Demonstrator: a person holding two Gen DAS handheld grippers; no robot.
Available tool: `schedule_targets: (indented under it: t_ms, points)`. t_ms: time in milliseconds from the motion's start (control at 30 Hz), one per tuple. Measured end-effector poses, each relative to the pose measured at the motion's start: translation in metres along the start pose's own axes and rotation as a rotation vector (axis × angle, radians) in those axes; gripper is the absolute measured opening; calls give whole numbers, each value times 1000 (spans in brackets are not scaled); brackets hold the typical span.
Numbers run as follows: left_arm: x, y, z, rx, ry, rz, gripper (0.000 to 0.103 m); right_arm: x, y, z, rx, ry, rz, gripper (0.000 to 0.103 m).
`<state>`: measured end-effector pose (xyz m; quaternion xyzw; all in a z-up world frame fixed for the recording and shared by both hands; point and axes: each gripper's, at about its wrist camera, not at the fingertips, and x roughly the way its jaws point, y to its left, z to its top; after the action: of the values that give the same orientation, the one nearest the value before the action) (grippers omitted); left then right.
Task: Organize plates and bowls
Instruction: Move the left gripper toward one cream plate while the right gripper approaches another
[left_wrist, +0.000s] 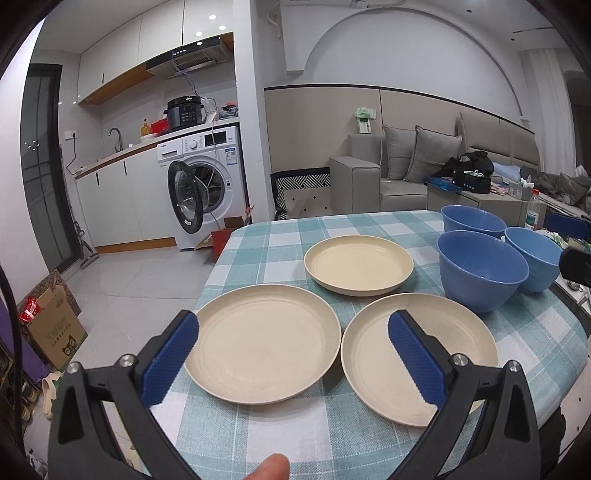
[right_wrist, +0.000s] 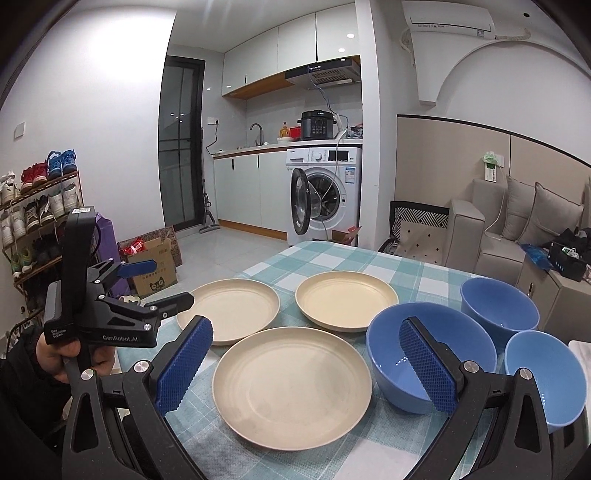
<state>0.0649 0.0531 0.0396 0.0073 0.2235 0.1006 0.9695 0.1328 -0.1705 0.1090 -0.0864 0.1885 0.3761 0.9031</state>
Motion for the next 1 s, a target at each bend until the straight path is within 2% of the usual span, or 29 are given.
schedule_targets:
  t_ms: [367, 1000]
  points:
    - [20, 3, 11, -39, 37, -27, 103, 19, -18, 14, 4, 25, 2, 103]
    - [49, 8, 48, -62, 41, 0, 103, 56, -43, 57, -2, 66, 33, 103]
